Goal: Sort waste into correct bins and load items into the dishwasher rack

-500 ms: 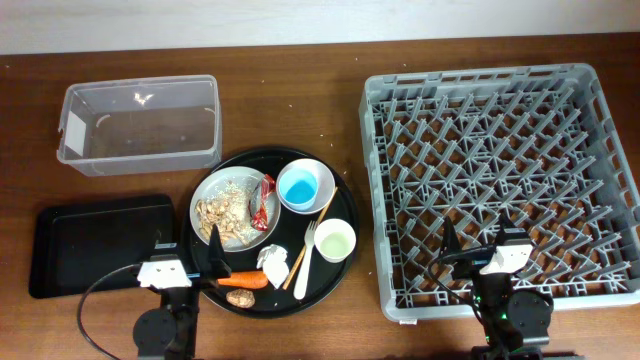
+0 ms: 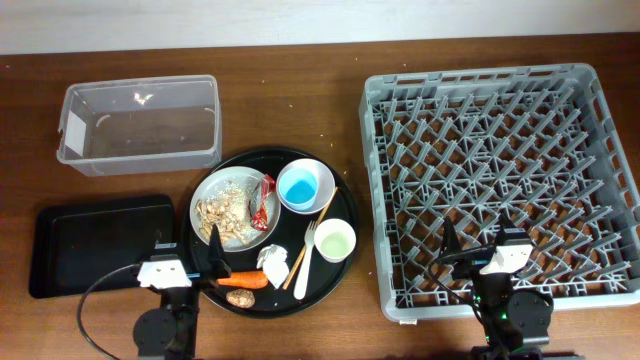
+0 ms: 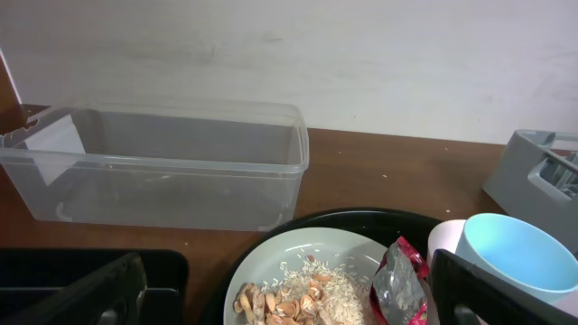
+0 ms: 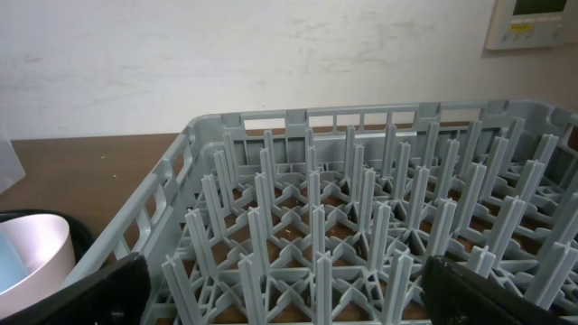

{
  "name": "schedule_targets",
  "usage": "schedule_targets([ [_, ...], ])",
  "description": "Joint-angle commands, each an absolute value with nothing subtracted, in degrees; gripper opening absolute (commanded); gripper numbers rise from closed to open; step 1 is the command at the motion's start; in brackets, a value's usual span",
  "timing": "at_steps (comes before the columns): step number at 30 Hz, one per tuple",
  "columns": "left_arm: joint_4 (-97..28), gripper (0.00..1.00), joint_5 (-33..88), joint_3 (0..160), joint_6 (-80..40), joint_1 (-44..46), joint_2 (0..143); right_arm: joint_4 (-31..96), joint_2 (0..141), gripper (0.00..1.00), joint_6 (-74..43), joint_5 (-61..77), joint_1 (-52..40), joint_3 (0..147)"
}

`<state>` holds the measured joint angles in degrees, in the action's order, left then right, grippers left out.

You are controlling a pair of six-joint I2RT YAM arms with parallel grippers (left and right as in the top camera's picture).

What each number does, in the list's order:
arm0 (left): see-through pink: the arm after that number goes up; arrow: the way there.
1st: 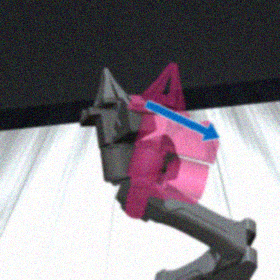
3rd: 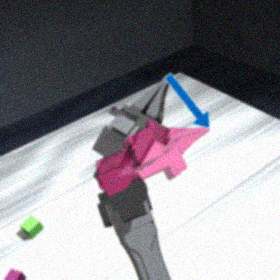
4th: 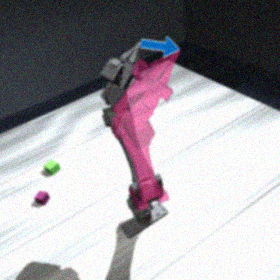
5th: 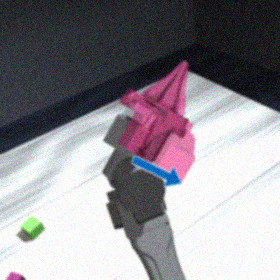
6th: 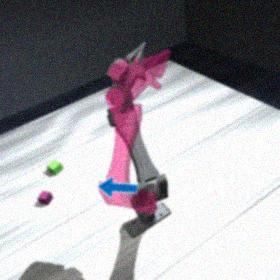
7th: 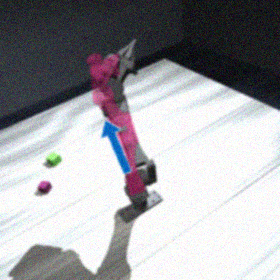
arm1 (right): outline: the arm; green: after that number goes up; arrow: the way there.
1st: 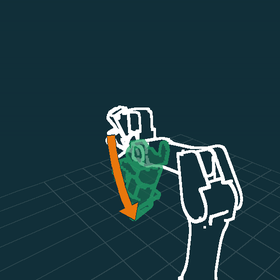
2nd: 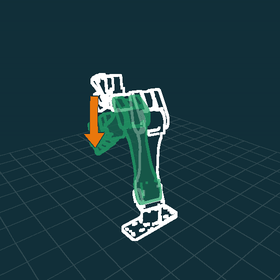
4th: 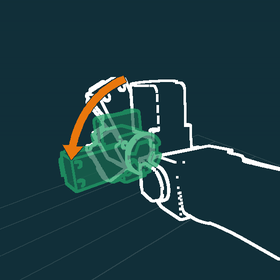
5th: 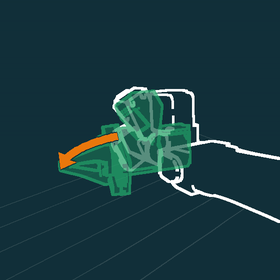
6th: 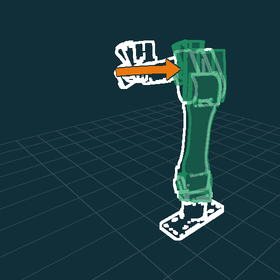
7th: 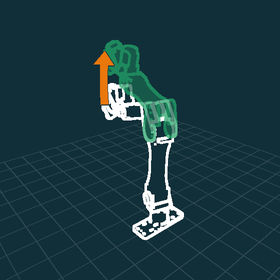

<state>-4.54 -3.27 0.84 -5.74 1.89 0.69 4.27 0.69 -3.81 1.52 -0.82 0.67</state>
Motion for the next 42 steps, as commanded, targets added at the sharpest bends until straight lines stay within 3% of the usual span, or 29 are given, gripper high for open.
schedule_targets([
  [1, -4.4, 0.99, -3.7, 0.5, -4.8, 1.7, 0.4, 4.5, 0.2, 0.98, -3.4, 1.7, -0.4, 0.3],
  [22, -4.4, 0.99, -3.6, 0.5, -4.9, 1.7, 0.4, 3.7, 0.2, 0.98, -6.7, 5.6, -0.4, 0.6],
  [28, -20.1, 0.99, -1.3, 10.6, -4.9, 1.7, 2.7, 18.6, 2.6, 0.98, -10.2, 5.8, -0.4, 11.8],
  [37, -40.2, 0.99, 4.0, 42.5, -4.9, 1.7, 38.8, 50.2, 35.7, 0.98, -9.9, 5.8, -0.4, 46.2],
  [42, -53.8, 0.99, 6.9, 57.5, -4.9, 1.7, 56.6, 58.5, 48.6, 0.98, -9.9, 5.7, -0.4, 53.7],
])
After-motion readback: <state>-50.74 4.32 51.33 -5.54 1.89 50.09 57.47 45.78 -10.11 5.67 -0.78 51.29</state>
